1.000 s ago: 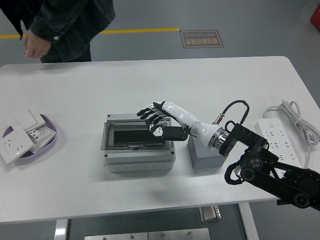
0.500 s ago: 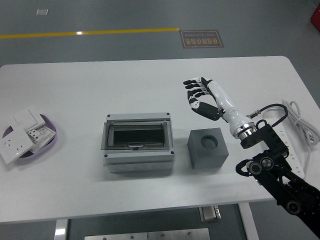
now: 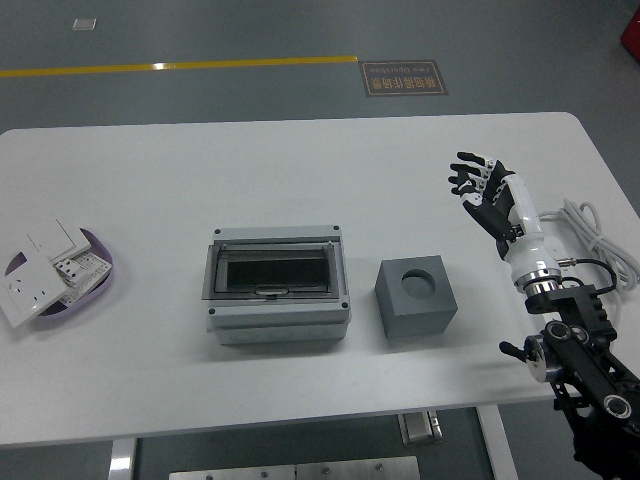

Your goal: Pick up the cylinder from the cube,place it in the box,flap close box

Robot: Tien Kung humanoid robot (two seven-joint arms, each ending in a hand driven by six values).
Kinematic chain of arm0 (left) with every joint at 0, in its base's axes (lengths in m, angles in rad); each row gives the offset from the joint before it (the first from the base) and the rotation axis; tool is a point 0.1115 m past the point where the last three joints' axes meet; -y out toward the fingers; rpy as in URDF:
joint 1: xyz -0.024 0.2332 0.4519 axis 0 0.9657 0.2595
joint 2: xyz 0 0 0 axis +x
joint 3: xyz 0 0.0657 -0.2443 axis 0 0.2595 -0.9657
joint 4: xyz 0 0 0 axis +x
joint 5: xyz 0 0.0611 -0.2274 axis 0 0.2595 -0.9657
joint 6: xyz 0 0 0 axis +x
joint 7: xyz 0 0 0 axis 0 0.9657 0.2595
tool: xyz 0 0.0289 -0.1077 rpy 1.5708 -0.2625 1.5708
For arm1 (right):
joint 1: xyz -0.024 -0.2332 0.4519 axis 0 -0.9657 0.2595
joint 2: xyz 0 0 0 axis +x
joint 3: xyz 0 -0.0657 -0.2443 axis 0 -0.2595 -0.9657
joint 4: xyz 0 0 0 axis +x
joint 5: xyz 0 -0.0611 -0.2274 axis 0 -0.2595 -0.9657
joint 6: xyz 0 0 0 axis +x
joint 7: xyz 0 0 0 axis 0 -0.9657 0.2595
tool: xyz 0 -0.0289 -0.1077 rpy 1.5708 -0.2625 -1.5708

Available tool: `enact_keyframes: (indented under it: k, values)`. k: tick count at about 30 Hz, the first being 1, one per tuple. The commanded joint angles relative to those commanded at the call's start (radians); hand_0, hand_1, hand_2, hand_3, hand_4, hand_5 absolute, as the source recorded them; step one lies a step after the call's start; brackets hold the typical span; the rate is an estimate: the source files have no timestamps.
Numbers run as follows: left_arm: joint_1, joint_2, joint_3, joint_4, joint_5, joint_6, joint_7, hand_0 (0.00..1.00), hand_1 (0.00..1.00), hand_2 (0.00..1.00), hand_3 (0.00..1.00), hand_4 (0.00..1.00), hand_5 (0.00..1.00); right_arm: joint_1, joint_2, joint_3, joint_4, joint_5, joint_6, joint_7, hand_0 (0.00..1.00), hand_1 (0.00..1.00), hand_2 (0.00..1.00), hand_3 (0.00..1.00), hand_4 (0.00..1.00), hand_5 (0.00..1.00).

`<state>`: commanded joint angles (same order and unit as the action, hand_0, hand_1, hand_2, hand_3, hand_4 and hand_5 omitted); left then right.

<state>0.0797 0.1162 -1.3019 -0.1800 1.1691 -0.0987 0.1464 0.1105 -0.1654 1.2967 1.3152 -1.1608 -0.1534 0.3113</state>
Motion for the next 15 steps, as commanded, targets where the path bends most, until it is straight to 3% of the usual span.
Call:
enact_keyframes:
  k: [4,5,10,11,15]
  values:
    - [0.0,-0.005,0.0,0.0,0.0,0.0,0.0,0.635,0.666,0.59,0.639,0.706,0.294,-0.014,0.007,0.001,0.014,0.013,0.02,-0.002,0.63,0.635,0.655,0.678,0.583,0.319]
    - [0.0,-0.006,0.0,0.0,0.0,0.0,0.0,0.635,0.666,0.592,0.639,0.707,0.293,-0.016,0.007,-0.001,0.018,0.012,0.024,-0.004,0.624,0.642,0.654,0.675,0.75,0.268]
    - [-0.001,-0.007,-0.002,0.0,0.004,0.0,0.0,0.635,0.666,0.592,0.639,0.707,0.293,-0.026,0.012,-0.018,0.045,0.006,0.036,-0.004,0.624,0.642,0.654,0.675,0.75,0.268]
    - [-0.001,-0.007,-0.003,0.0,0.005,0.0,0.0,0.635,0.666,0.592,0.64,0.706,0.292,-0.03,0.016,-0.021,0.051,0.004,0.037,-0.002,0.611,0.643,0.654,0.671,0.744,0.204]
    - [-0.002,-0.009,-0.004,0.0,0.007,0.001,0.0,0.635,0.666,0.592,0.64,0.706,0.292,-0.043,0.03,-0.034,0.062,0.009,0.037,0.013,0.611,0.643,0.654,0.671,0.744,0.204]
